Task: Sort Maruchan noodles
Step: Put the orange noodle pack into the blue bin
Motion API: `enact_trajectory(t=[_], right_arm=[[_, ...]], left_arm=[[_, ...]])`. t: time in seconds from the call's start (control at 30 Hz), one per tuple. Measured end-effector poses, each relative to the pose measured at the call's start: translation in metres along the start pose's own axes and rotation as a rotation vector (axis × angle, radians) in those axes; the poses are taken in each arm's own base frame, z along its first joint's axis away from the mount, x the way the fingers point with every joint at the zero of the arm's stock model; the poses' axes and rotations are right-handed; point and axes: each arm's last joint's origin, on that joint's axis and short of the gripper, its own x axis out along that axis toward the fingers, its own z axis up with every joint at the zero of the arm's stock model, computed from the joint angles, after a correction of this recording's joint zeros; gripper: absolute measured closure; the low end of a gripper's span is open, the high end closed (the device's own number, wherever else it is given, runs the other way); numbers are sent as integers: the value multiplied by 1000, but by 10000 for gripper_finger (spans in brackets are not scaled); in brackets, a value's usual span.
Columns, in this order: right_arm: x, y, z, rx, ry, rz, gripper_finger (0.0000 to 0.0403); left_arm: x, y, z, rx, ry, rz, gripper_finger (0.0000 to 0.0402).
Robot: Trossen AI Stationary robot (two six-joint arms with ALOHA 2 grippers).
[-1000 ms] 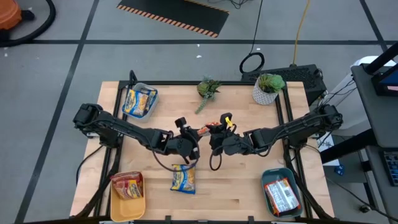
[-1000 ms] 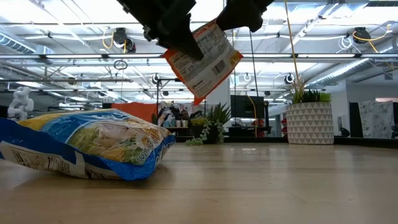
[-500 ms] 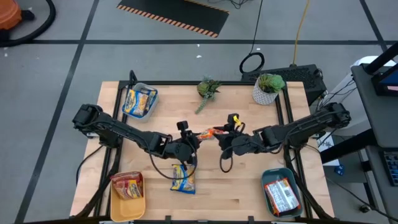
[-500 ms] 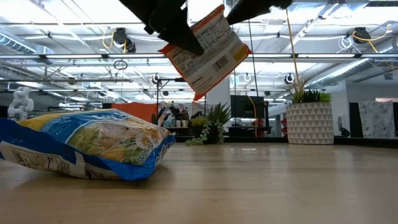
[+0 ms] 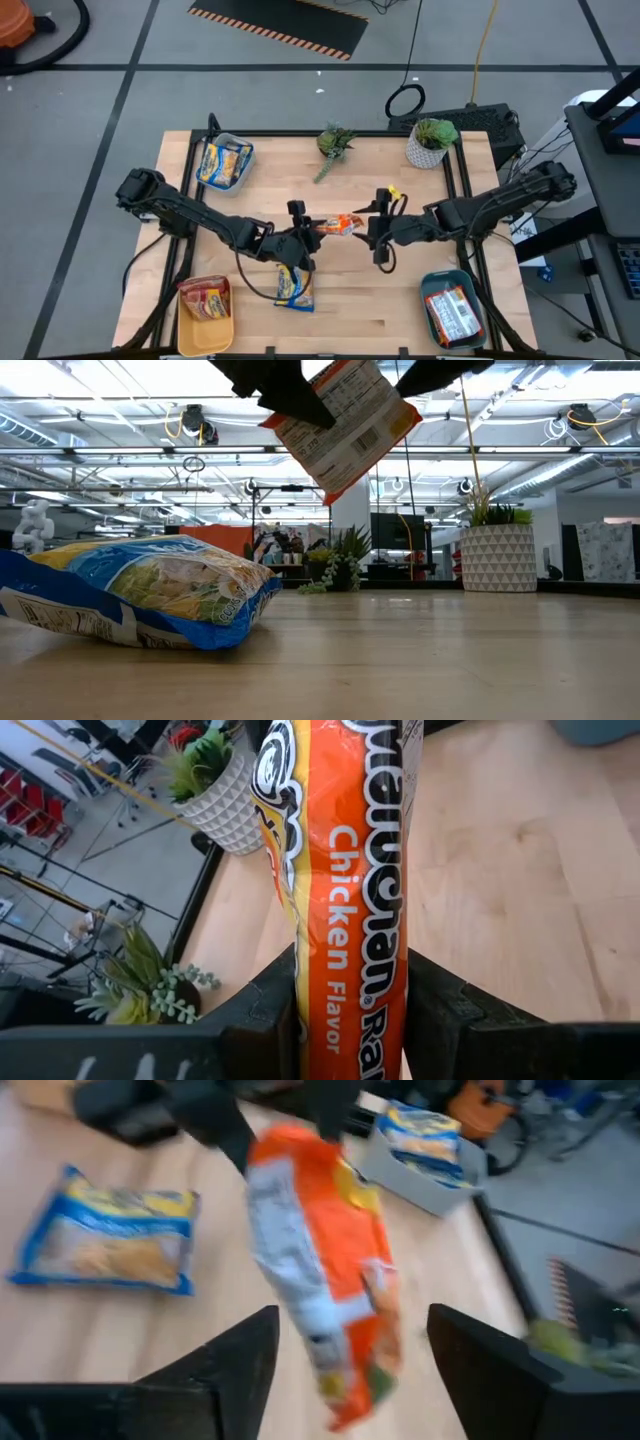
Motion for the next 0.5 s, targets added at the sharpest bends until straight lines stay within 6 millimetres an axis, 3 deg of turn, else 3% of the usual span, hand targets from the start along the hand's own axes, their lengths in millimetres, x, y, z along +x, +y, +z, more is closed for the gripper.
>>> enact_trajectory(t=[0.17, 0.5], right_arm=[[-2, 3, 3, 33, -37, 105, 143], [4, 19, 1, 56, -18, 51, 142]], left_arm=[[0, 0, 0, 5, 2, 1, 275], [0, 0, 0, -6, 1, 1, 275]])
